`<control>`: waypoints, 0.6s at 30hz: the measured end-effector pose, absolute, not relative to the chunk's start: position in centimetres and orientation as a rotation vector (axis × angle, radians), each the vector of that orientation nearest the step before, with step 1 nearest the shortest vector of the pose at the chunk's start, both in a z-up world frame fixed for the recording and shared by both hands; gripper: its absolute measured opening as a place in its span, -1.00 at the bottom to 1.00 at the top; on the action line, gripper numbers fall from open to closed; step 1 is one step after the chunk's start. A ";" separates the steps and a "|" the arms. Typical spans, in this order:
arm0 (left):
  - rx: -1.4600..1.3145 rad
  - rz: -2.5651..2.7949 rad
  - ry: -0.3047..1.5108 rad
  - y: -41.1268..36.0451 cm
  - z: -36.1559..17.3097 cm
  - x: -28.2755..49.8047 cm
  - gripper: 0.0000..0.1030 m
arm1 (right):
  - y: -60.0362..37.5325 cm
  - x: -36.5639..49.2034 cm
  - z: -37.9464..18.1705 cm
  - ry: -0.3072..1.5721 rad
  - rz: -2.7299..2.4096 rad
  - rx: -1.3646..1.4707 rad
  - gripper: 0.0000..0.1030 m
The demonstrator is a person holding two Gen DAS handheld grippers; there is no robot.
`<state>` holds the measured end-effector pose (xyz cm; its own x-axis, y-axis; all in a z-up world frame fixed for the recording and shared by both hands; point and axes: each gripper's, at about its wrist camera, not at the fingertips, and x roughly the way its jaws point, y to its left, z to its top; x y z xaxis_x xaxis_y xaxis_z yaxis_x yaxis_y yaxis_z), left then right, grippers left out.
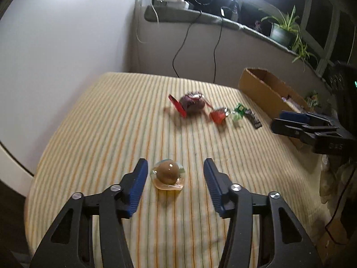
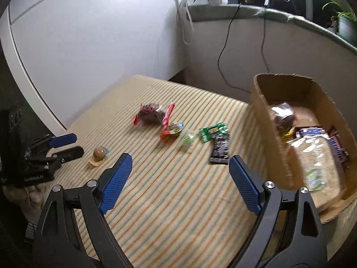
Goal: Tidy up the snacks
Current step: 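Move both grippers back toward the remaining snacks, then grasp the egg-shaped snack with the left gripper while the right grasps the green candy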
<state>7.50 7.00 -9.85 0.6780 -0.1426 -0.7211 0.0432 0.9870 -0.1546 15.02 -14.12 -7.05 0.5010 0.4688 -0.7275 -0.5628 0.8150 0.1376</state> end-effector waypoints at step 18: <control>-0.111 -0.094 0.879 7.5 -12.6 8.8 -0.44 | -10.5 21.0 -12.1 0.981 0.549 -0.108 -0.19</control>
